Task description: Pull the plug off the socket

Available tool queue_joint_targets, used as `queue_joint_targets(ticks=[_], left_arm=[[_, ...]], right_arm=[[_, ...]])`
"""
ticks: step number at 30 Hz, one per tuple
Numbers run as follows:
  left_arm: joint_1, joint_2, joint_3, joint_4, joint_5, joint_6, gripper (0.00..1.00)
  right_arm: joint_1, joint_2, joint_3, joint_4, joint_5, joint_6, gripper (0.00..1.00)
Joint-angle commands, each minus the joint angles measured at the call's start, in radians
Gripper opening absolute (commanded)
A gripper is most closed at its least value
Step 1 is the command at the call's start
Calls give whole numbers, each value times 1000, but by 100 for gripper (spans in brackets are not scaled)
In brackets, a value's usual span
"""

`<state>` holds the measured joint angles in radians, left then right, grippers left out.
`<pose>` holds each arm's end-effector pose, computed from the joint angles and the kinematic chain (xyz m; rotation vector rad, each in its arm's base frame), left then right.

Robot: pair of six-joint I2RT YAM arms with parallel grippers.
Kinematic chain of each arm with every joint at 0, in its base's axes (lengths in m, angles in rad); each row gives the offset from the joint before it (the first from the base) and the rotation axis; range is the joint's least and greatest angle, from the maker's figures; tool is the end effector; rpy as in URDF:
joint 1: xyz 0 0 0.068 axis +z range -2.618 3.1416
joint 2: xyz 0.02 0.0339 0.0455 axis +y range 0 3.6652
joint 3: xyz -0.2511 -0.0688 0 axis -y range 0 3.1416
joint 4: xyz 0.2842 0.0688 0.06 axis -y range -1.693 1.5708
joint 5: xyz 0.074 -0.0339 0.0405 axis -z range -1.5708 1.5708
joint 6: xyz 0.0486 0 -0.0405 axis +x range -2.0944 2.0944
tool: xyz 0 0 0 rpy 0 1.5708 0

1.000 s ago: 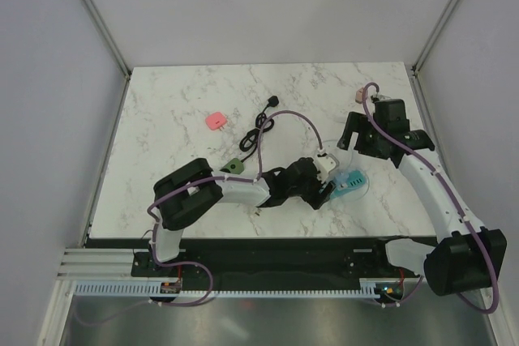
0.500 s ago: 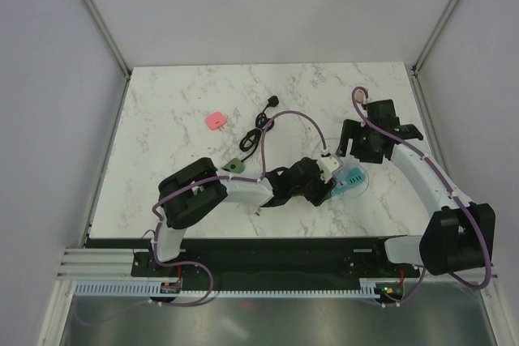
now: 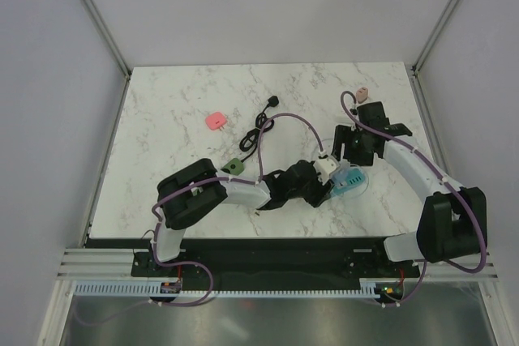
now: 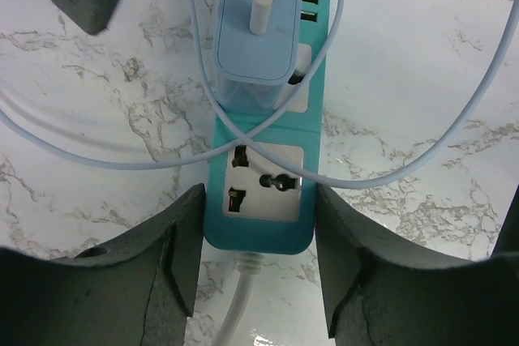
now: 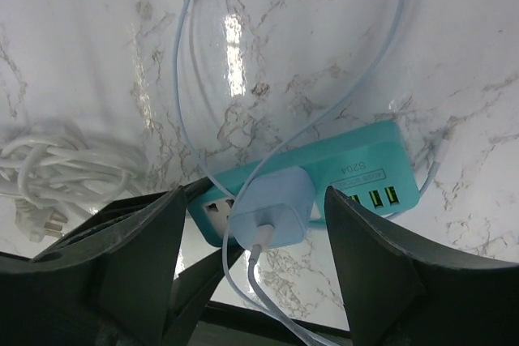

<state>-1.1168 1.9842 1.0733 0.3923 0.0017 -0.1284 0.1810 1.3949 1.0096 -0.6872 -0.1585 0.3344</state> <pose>0.1968 -0.4035 0.0949 1.0350 1.9187 -0.7397 0.3137 0.0652 0.2024 0.1511 2.6708 0.3788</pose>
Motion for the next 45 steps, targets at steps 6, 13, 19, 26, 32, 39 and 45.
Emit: queue_joint_targets(ticks=[6, 13, 19, 26, 32, 39, 45], left_arm=[[-2, -48, -49, 57, -9, 35, 2], [0, -45, -47, 59, -9, 35, 2], [-2, -44, -47, 62, -11, 33, 2], [-1, -45, -50, 62, -11, 35, 2], [0, -45, -50, 65, -11, 35, 2], [0, -44, -49, 63, -9, 35, 2], [0, -41, -46, 60, -14, 33, 2]], right_arm=[[23, 23, -69, -6, -19, -48, 77], [43, 16, -106, 14, -15, -34, 67], [63, 26, -105, 49, 8, 8, 66], [84, 59, -82, 45, 57, 2, 66], [86, 58, -65, 29, 128, -17, 66], [97, 67, -49, 25, 137, -14, 62], [130, 90, -37, 31, 151, 0, 51]])
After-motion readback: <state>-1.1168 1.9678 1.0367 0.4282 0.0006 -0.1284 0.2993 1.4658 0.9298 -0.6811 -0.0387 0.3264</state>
